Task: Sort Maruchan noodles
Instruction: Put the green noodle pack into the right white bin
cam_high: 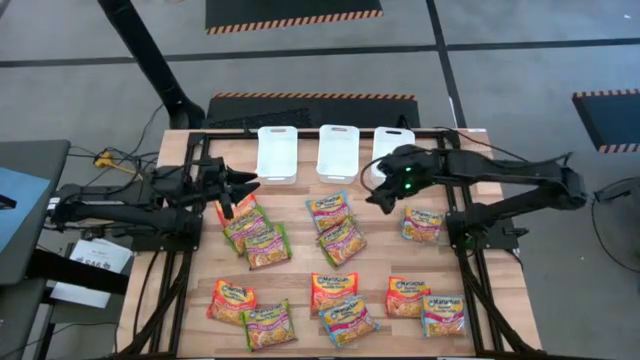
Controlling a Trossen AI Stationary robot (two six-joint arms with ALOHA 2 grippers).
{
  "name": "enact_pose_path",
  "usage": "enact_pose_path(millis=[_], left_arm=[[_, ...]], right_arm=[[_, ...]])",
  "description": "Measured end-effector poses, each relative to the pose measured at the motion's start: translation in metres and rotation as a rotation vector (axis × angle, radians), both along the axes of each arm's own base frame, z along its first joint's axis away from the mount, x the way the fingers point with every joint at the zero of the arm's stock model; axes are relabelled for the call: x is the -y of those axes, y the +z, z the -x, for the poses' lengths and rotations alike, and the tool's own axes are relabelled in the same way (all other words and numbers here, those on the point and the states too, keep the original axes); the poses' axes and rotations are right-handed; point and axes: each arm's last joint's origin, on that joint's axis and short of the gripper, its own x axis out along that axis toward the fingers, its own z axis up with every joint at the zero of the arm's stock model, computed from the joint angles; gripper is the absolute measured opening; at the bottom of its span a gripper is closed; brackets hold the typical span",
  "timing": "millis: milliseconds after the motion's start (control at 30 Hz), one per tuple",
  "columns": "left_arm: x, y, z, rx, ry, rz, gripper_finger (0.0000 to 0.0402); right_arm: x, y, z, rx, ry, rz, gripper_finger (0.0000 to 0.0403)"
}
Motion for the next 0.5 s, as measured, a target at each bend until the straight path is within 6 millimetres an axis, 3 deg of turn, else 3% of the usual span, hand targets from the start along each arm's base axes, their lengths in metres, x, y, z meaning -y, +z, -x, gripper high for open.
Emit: enact_pose_path(millis=[500], left_arm=[[0.000, 0.000, 0.000, 0.006, -0.003, 0.010, 0.0153]], right_arm=[[0.002, -0.065, -0.045, -0.245, 0.057, -0.123, 0.0214]])
